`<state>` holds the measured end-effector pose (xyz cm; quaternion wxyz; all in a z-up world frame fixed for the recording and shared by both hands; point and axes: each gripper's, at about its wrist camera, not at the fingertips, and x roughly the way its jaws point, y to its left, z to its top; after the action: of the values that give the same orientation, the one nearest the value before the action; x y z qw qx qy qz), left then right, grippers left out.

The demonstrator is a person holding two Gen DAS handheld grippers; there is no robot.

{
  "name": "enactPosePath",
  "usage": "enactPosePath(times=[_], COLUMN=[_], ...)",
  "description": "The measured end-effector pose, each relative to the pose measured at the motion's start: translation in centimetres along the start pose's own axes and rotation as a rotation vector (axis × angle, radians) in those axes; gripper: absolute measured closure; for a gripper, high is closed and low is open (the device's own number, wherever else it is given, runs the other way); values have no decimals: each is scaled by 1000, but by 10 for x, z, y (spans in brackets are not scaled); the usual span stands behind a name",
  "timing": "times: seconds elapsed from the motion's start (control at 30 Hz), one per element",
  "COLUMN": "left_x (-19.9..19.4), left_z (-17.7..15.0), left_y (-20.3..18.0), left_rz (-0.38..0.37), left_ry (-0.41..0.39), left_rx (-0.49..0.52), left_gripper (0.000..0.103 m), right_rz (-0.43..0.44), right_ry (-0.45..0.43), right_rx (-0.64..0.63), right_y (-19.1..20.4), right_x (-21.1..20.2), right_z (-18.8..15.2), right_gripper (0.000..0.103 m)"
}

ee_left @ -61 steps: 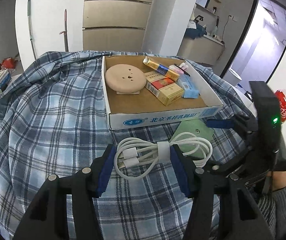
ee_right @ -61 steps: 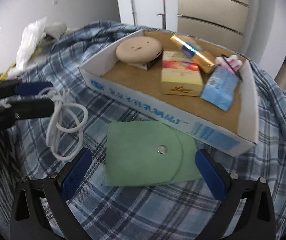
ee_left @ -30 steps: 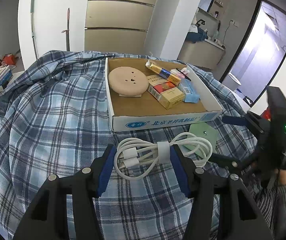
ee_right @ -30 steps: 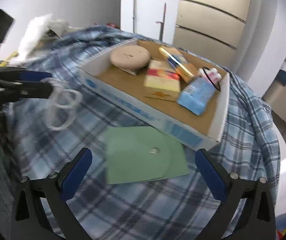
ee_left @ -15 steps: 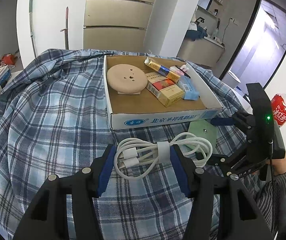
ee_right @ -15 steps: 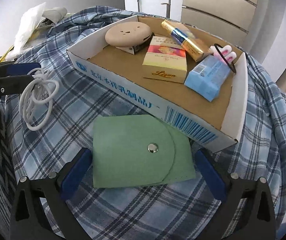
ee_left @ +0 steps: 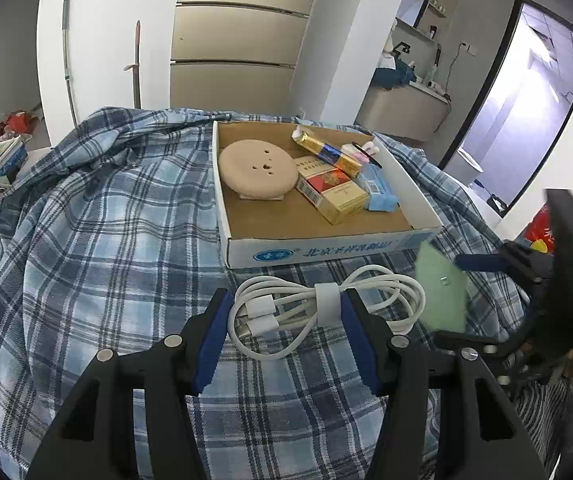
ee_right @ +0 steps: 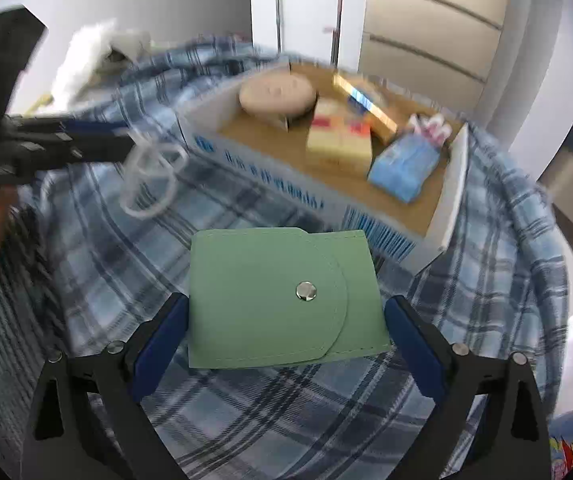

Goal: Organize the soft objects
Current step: 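Lift the cable and green pouch and lower both into the box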

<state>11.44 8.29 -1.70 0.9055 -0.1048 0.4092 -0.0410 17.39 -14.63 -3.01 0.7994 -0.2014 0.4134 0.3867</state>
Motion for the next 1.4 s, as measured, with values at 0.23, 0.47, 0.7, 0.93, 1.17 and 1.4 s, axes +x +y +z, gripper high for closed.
enactPosePath(times=[0.23, 0.47, 0.7, 0.93, 1.17, 1.4], left_x=[-26, -71, -132, -152, -164, -134], left_z=[6, 25, 56, 93, 122, 147], left_y=[-1, -11, -34, -56, -83, -88], left_rz=[19, 67, 76, 105, 140, 171], left_ry=[-84, -197, -356, -436, -532, -548], left_rx=[0, -6, 28, 68, 104, 143], left_gripper=[45, 45, 45, 45, 45, 45], right_rz=[8, -2, -19, -29, -55, -134], right_ry=[-225, -444, -627, -762, -848, -826], right_rx=[14, 22, 31, 72, 124, 196], right_y=[15, 27, 29, 21, 3, -20], right_x=[-55, -118, -169, -199, -216, -190], right_z=[19, 47, 81, 106, 128, 130], right_gripper=[6, 6, 6, 6, 6, 6])
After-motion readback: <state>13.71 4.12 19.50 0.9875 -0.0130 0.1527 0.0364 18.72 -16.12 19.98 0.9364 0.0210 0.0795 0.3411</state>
